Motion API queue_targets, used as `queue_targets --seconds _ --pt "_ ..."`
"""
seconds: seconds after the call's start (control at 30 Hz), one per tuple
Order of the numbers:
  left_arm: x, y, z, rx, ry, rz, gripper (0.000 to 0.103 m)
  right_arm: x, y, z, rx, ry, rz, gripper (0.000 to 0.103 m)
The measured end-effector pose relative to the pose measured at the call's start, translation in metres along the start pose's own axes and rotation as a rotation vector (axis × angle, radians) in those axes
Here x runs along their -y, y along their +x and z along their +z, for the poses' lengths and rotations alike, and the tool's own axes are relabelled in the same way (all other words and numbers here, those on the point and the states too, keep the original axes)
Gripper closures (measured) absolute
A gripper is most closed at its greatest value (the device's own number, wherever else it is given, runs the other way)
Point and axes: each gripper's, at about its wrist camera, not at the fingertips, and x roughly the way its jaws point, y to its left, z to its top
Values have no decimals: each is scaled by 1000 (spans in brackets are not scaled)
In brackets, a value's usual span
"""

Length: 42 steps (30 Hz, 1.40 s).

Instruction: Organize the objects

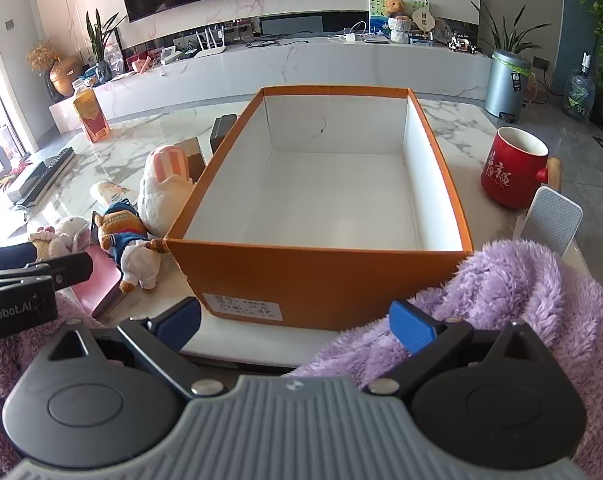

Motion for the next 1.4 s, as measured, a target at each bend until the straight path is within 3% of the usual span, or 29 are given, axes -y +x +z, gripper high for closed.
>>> queue_targets --seconds 0.47,0.63,0.83,1.07,1.27,1.4 --pt "-11 3 5 -16 14 -35 26 -10 5 7 9 -42 32 4" --pt "-36 5 16 -30 10 -36 34 -32 8 22 28 -121 107 26" --pt "-78 14 31 -71 -16 -45 37 -70 14 43 52 -242 212 38" --pt "-120 47 38 -166 35 -9 32 -115 50 64 -5 -350 318 45" --pt "-153 87 38 -255 49 29 22 -149 94 69 -87 -436 333 45" --pt "-175 111 35 -310 -5 21 20 -167 121 66 -134 -501 327 44"
